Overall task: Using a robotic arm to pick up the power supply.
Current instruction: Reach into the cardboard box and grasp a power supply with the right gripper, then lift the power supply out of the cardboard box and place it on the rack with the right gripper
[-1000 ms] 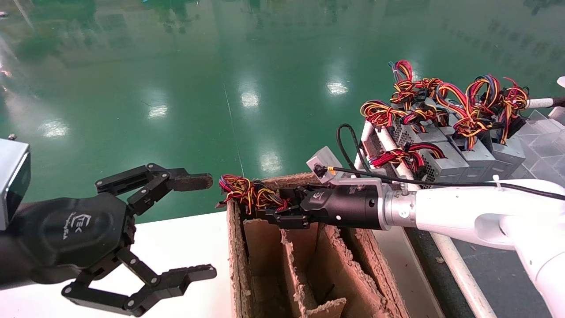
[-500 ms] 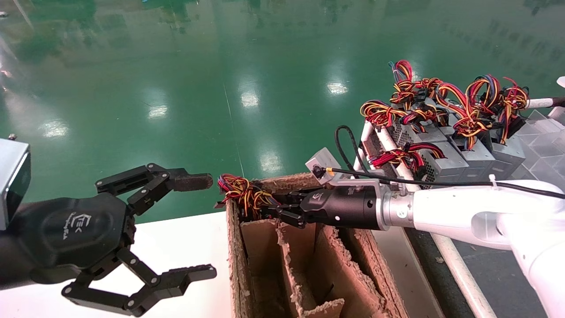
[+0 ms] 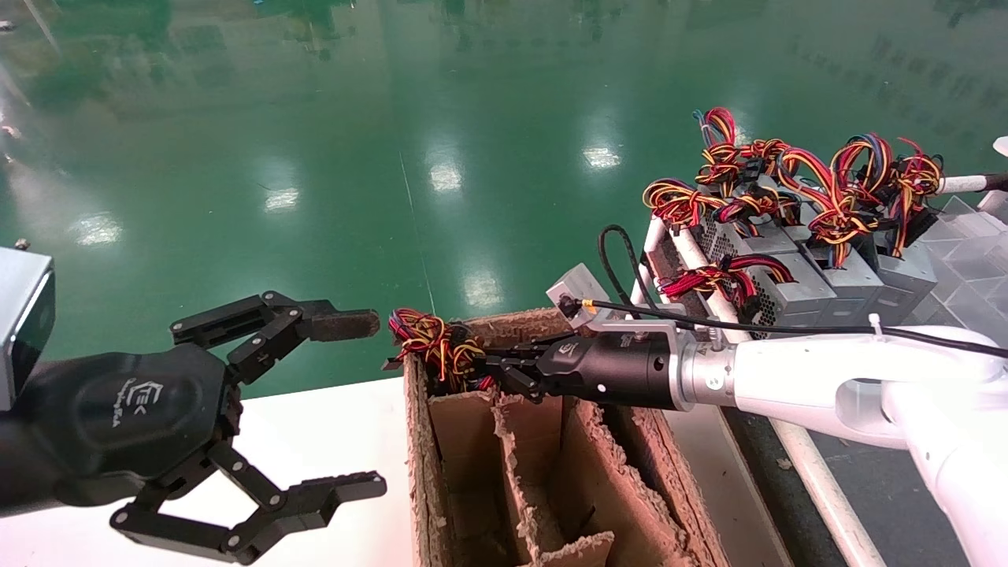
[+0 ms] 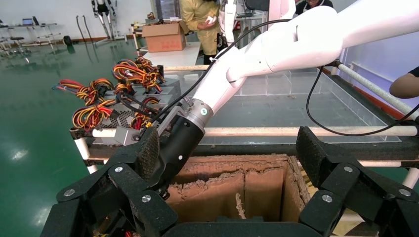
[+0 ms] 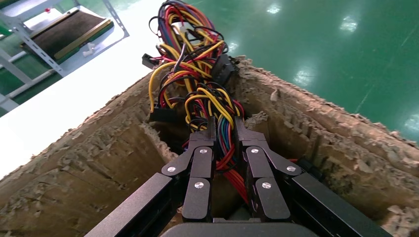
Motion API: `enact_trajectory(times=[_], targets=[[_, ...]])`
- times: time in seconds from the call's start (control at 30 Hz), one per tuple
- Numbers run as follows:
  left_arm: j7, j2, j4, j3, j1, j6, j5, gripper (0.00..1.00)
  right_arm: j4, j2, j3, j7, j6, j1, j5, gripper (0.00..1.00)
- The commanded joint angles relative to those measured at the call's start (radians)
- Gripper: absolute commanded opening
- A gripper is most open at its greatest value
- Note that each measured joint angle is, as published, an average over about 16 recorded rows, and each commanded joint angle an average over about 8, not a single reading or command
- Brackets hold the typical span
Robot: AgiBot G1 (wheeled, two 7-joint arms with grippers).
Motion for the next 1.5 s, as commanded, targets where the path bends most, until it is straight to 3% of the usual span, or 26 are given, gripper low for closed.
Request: enact_trajectory(times=[0.03, 0.33, 0.87, 1.13, 1.5], targets=[[0.000, 0.000, 0.000, 0.000, 0.000, 0.000, 0.000, 1.00, -0.006, -0.001, 0.003, -0.007, 0.006, 0.000, 0.004, 0.00], [0.000, 0.000, 0.000, 0.000, 0.000, 0.000, 0.000, 1.00, -0.014, 0.024, 0.034, -0.039, -0.033, 0.011, 0.049, 0.00], [0.000, 0.000, 0.000, 0.000, 0.000, 0.000, 0.000, 1.00, -0.009, 0.155, 0.111, -0.045, -0.217, 0.095, 0.161, 0.00], [0.000, 0.000, 0.000, 0.000, 0.000, 0.000, 0.000, 1.00, -0.002, 0.252, 0.153, -0.019, -0.286, 0.188, 0.220, 0.00], [0.000, 0.000, 0.000, 0.000, 0.000, 0.000, 0.000, 1.00, -0.025, 0.415, 0.177, 0.058, -0.292, 0.345, 0.249, 0.00]])
